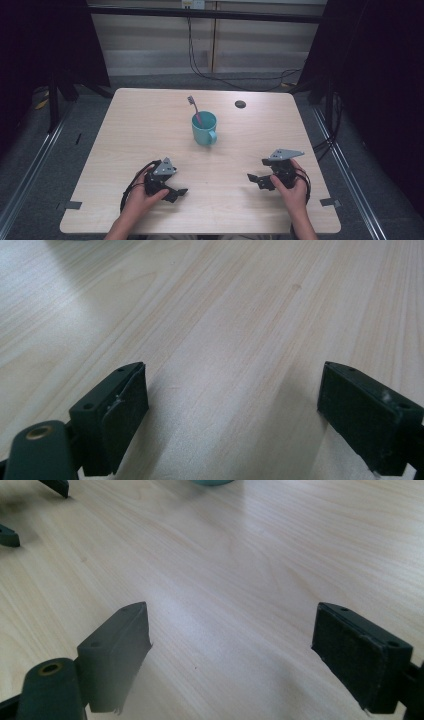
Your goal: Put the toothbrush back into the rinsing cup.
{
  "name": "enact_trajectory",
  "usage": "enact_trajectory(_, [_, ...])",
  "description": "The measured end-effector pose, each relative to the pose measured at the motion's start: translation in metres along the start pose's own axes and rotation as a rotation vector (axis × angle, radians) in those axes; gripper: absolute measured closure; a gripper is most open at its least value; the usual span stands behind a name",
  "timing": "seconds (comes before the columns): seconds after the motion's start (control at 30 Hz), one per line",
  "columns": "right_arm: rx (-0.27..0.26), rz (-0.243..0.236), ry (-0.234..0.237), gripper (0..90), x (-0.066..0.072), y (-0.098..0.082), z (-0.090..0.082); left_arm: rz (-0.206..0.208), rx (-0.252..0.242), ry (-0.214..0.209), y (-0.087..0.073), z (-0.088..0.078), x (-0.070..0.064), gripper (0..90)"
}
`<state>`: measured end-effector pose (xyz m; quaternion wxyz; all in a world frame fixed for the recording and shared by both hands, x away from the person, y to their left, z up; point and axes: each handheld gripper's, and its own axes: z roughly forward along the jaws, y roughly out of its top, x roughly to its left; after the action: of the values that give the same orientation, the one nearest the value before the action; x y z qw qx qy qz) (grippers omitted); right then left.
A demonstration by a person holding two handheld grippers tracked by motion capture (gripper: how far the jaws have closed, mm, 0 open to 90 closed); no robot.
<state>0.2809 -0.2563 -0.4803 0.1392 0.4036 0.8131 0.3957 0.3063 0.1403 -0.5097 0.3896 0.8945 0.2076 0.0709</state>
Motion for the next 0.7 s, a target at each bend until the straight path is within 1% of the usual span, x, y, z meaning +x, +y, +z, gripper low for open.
enact_trajectory(0.07, [0.004, -0.005, -0.002, 14.6, 0.001, -0.002, -0.001, 0.0, 0.0, 0.0, 0.0, 0.0, 0.0, 12.4])
enact_trajectory(0.3, [0.005, 0.003, -0.013, 14.6, 0.001, -0.009, -0.005, 0.0, 0.001, 0.0, 0.0, 0.0, 0.0, 12.4])
enact_trajectory(0.33, [0.003, 0.014, -0.012, 14.5, 0.001, -0.013, -0.006, 0.0, 0.001, 0.0, 0.0, 0.0, 0.0, 12.4])
enact_trajectory(0.57, [0.01, 0.024, -0.019, 14.6, -0.001, -0.023, -0.009, 0.0, 0.001, 0.0, 0.0, 0.0, 0.0, 12.4])
enact_trajectory(0.7, [0.013, 0.041, -0.017, 14.5, -0.002, -0.029, -0.012, 0.0, 0.001, 0.0, 0.0, 0.0, 0.0, 12.5])
